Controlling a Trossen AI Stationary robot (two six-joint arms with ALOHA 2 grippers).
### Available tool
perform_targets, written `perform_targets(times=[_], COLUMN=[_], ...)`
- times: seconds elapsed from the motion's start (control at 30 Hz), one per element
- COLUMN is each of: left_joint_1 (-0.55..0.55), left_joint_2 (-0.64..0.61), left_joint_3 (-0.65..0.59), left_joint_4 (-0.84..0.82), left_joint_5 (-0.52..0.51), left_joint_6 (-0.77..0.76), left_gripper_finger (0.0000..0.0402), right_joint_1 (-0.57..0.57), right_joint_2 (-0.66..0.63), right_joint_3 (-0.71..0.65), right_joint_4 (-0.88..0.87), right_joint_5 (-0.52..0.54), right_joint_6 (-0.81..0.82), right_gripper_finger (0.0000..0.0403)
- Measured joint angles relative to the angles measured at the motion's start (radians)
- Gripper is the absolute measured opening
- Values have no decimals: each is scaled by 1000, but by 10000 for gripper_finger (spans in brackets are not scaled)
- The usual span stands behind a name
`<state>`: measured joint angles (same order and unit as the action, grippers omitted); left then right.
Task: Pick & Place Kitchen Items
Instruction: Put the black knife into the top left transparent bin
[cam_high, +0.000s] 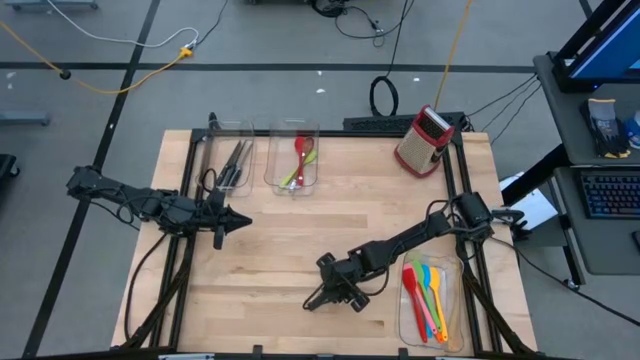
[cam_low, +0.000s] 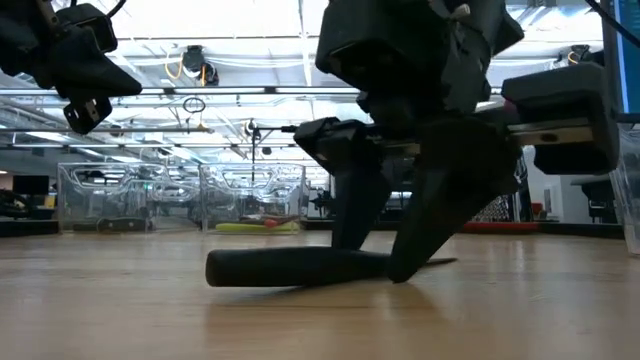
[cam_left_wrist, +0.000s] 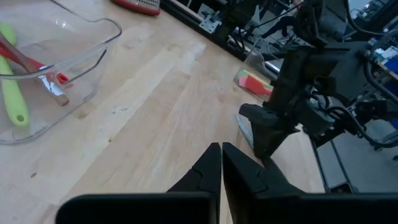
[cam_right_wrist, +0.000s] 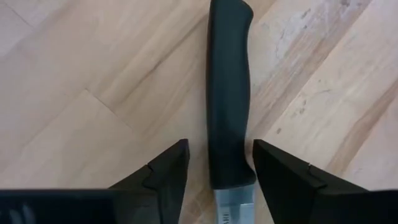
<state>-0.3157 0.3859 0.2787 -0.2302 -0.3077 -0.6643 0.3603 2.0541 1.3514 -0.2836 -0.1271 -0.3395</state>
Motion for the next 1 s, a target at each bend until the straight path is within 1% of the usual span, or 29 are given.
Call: perform_targets(times=[0.13,0.4,0.57,0.83,0.9,0.97,1.0], left_joint_1=[0,0,0,0,0,0,0], left_joint_2=[0,0,0,0,0,5,10], left_joint_3=[0,0,0,0,0,1,1], left_joint_4=[3,3,10,149,174,189,195], left_joint_5=[-3,-8,-8,-6,-6,-6,-6], left_joint_6=[0,-1,-4,-4,-4,-10,-16], left_gripper_finger=[24,26,26,26,26,26,26], right_joint_1=[5,8,7,8,7,3,4], right_joint_2=[-1,1,1,-7,-23,-33,-43], right_joint_3=[-24,-27,-27,38,55,78,86], right_joint_4=[6,45,47,-46,-82,-83,-88], right_joint_5=[-1,20,23,80,116,160,195], right_joint_6=[33,41,41,25,3,-25,-44], right_gripper_finger=[145,72,69,69,69,67,67])
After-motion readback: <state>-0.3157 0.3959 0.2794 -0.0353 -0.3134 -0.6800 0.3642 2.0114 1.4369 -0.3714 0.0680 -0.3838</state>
